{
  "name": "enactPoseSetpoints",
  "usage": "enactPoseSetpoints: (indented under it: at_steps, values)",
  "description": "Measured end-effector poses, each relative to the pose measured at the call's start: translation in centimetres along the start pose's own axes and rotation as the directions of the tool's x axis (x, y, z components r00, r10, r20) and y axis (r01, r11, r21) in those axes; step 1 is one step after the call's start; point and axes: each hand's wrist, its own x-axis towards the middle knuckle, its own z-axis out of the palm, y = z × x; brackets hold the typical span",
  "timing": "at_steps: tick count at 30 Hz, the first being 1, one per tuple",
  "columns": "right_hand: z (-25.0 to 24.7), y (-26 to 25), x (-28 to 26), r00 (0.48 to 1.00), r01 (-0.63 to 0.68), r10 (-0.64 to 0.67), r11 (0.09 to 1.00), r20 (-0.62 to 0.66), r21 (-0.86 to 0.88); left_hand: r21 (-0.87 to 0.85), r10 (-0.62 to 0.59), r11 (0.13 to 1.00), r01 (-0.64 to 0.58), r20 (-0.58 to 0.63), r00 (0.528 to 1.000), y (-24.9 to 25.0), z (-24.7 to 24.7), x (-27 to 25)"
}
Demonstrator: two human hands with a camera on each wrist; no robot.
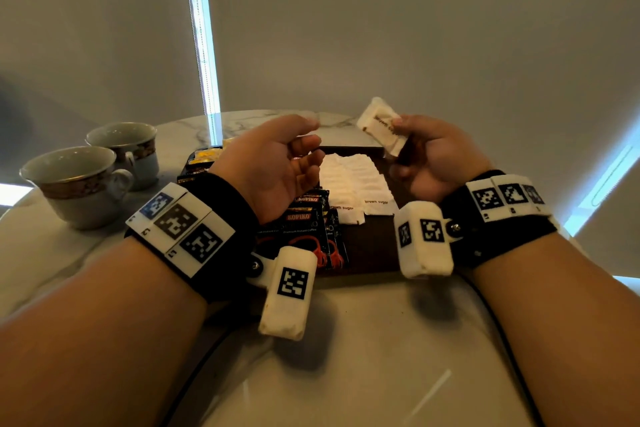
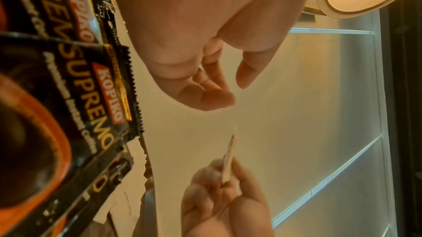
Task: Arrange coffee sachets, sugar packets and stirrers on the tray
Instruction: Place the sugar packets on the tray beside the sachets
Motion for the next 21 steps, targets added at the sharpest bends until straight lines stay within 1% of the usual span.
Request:
enactPoseSetpoints:
  at_steps: [1, 3, 6, 8, 9, 11, 13, 18, 21]
  values:
    - [-1.0, -0.1, 0.5, 0.998, -0.034, 0.034, 0.999, -0.053, -0.006, -0.004, 0.0, 1.0, 0.0, 0.0, 1.0, 0.1, -0.1, 0.0]
    - [-3.0, 0.1, 1.1, 0.983, -0.142, 0.139, 0.99, -0.119, -0.024, -0.009, -0.002, 1.0, 0.002, 0.0, 1.0, 0.2, -0.2, 0.0]
    - [-4.8, 0.9, 1.7, 0.938, -0.327, 0.317, 0.943, -0.14, -0.056, -0.015, -0.001, 1.0, 0.001, -0.002, 1.0, 0.1, -0.3, 0.2]
    - [-5.1, 1.3, 1.9, 0.906, -0.42, 0.401, 0.892, -0.133, -0.167, -0.014, -0.005, 1.0, 0.005, -0.005, 1.0, 0.2, -0.3, 0.2]
    - [-5.0, 1.3, 1.8, 0.896, -0.444, 0.424, 0.867, -0.134, -0.227, -0.011, -0.007, 1.0, 0.007, -0.006, 1.0, 0.2, -0.3, 0.2]
    - [-4.9, 1.4, 1.9, 0.887, -0.462, 0.442, 0.835, -0.136, -0.297, -0.011, -0.011, 1.0, 0.011, -0.007, 1.0, 0.2, -0.3, 0.2]
    - [-4.7, 1.3, 1.8, 0.884, -0.466, 0.449, 0.822, -0.131, -0.328, -0.014, -0.012, 1.0, 0.012, -0.006, 1.0, 0.2, -0.4, 0.3]
    - [-4.5, 1.8, 1.9, 0.9, -0.427, 0.413, 0.775, -0.137, -0.465, -0.009, -0.012, 1.0, 0.012, -0.003, 1.0, 0.2, -0.3, 0.3]
    - [-4.2, 1.7, 1.6, 0.899, -0.419, 0.42, 0.736, -0.126, -0.532, -0.009, -0.016, 1.0, 0.016, 0.0, 1.0, 0.2, -0.3, 0.3]
